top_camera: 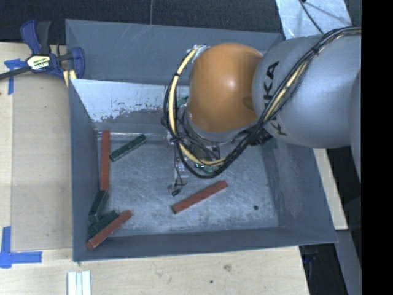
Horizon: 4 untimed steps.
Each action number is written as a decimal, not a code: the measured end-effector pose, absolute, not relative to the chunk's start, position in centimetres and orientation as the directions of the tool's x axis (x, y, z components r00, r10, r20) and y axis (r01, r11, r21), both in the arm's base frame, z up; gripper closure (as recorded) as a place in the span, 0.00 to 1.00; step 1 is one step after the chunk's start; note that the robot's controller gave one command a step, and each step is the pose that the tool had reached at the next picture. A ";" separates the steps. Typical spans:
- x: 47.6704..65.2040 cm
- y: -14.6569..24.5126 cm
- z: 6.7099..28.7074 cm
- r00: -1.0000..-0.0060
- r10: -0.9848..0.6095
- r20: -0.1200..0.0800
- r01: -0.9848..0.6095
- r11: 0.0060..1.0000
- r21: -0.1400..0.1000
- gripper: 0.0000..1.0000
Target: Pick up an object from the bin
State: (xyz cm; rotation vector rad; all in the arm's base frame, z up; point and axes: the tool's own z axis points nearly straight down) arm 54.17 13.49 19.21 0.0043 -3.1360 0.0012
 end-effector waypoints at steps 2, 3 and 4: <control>48.8 6.7 6.8 -0.986 0.166 0.003 0.166 0.986 -0.001 0.00; 49.2 6.7 7.2 -0.986 0.167 -0.007 0.167 0.986 0.002 1.00; 53.4 10.6 26.1 -0.987 0.161 -0.012 0.161 0.987 0.004 1.00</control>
Offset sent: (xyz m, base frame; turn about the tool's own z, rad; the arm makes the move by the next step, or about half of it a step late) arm 0.0255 -0.0470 -0.0431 0.0293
